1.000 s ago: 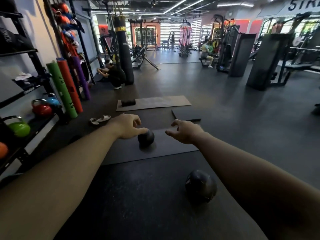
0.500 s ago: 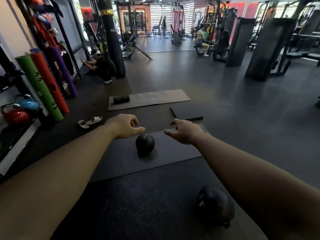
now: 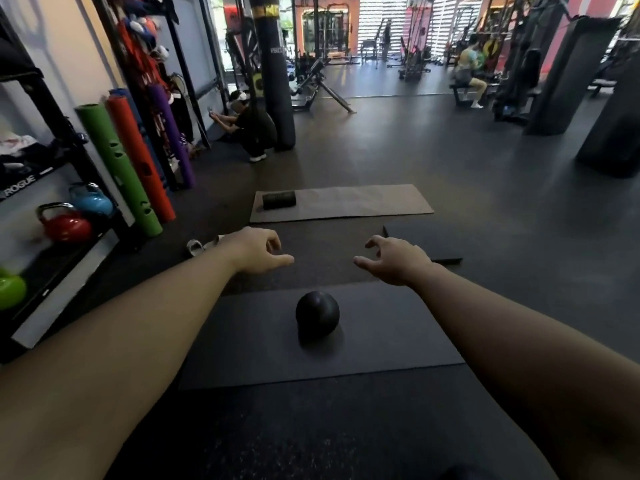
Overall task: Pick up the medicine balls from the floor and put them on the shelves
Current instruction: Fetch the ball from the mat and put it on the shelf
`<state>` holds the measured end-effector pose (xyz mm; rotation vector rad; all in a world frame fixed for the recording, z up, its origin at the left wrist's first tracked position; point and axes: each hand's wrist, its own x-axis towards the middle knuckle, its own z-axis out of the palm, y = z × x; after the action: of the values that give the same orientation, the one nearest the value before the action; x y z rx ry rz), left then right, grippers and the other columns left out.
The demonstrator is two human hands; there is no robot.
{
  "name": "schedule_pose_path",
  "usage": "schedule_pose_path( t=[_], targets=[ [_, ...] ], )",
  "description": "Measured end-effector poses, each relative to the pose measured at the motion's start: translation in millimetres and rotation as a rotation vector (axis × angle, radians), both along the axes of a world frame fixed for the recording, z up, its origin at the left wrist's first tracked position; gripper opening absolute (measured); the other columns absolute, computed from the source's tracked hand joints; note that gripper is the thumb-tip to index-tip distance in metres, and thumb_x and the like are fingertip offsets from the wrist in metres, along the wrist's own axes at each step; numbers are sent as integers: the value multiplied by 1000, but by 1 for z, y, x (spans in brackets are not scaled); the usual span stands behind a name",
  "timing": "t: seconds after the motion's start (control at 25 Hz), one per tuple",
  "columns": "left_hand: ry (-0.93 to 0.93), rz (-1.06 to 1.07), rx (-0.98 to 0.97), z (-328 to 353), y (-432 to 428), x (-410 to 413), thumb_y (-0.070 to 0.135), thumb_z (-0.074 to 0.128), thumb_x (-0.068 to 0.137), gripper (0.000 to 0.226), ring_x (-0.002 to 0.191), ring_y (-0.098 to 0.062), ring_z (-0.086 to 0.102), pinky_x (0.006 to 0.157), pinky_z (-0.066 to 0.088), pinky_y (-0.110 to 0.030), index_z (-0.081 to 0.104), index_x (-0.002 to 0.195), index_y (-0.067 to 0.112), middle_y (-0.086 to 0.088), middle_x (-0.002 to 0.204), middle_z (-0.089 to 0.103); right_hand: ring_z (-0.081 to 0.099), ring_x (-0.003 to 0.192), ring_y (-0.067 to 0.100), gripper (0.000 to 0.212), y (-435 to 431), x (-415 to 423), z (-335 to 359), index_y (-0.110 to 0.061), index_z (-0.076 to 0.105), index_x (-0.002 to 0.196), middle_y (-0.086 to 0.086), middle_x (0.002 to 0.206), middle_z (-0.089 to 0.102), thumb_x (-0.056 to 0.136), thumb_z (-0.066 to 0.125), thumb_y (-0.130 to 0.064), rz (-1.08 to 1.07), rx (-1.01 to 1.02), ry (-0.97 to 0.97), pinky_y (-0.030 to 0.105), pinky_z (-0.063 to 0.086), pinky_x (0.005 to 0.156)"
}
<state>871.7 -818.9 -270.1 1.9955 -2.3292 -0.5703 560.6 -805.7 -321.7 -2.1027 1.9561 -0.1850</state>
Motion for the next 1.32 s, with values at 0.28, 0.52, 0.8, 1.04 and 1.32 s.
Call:
schedule_pose_path(
  t=[0.28, 0.52, 0.8, 1.04, 1.32],
  targets=[
    [4, 98, 66, -45, -141, 6, 81, 64, 82, 56, 100, -10, 63, 90, 56, -39, 63, 121, 40, 16, 111, 65, 62, 119, 30, 75, -189, 24, -40, -32, 52, 140, 5, 134, 65, 85, 45, -83, 149, 42, 47, 46, 48, 92],
    [54, 170, 147, -128, -300, 33, 80, 64, 81, 53, 96, -10, 64, 74, 53, -36, 62, 117, 41, 15, 113, 66, 54, 126, 34, 76, -339, 57, -123, -31, 51, 143, 6, 139, 60, 87, 43, -83, 197, 133, 76, 49, 43, 97],
    [100, 184, 281, -256, -473, 37, 90, 58, 71, 63, 86, -1, 60, 66, 49, -31, 61, 114, 44, 22, 100, 61, 50, 130, 35, 77, -499, 52, -224, -31, 48, 145, 6, 144, 56, 88, 42, -82, 132, 303, 96, 51, 42, 102],
    [191, 312, 377, -402, -529, 31, 93, 53, 68, 71, 98, -10, 60, 78, 50, -36, 55, 122, 47, 18, 112, 56, 47, 135, 35, 74, -579, 48, -356, -31, 46, 148, 6, 150, 53, 91, 43, -79, 160, 471, 85, 51, 42, 105],
    [204, 428, 497, -619, -596, 20, 84, 58, 82, 68, 107, -13, 57, 84, 47, -36, 58, 133, 38, 11, 126, 57, 40, 140, 37, 77, -656, 47, -588, -31, 40, 152, 8, 154, 47, 92, 41, -78, 212, 662, 118, 52, 39, 108]
  ],
)
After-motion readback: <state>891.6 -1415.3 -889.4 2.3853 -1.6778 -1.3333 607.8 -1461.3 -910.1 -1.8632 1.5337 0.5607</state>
